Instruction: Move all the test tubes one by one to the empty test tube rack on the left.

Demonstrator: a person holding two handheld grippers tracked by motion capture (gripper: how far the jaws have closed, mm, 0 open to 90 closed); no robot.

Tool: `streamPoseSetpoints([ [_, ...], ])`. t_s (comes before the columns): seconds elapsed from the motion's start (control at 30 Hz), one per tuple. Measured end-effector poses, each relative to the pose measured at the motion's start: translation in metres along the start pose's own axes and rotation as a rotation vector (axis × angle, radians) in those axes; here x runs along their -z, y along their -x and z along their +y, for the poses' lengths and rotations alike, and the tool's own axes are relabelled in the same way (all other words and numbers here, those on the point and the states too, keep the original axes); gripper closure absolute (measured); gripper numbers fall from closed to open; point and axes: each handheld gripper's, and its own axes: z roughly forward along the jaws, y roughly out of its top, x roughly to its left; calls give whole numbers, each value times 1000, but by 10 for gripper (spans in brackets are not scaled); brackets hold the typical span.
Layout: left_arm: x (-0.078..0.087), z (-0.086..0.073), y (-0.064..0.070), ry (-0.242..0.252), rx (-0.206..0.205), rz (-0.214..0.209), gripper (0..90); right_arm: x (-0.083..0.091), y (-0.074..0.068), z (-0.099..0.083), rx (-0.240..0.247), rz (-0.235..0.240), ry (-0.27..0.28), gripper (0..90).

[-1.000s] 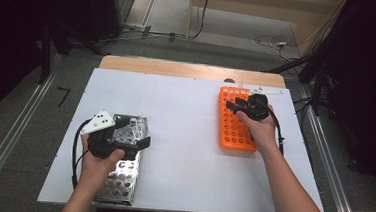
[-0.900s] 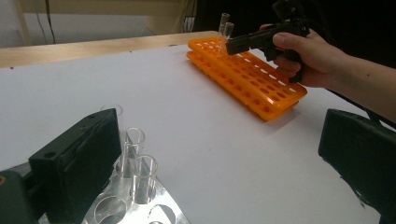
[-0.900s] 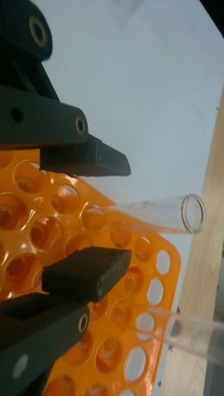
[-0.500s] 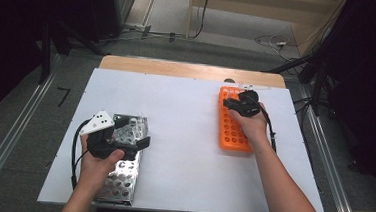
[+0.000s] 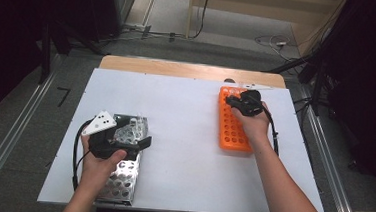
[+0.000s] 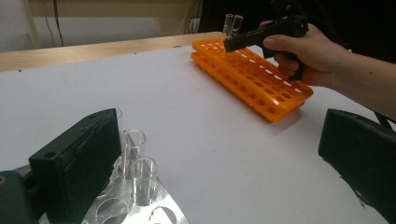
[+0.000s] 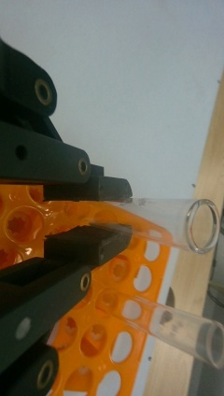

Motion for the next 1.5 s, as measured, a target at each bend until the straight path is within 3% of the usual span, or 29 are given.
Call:
streamPoseSetpoints([
  [0.47,-4,2,8,-13,-22,-25,7,50,-5,6,41,21,135,737],
  [1.0,-12,4,17,-24,-42,-52,8,98,-27,-17,75,139,204,739],
  [1.2,-14,5,23,-25,-50,-71,11,109,-43,-30,94,196,202,739],
  [1.5,-16,7,30,-16,-55,-104,22,119,-82,-54,165,280,177,739],
])
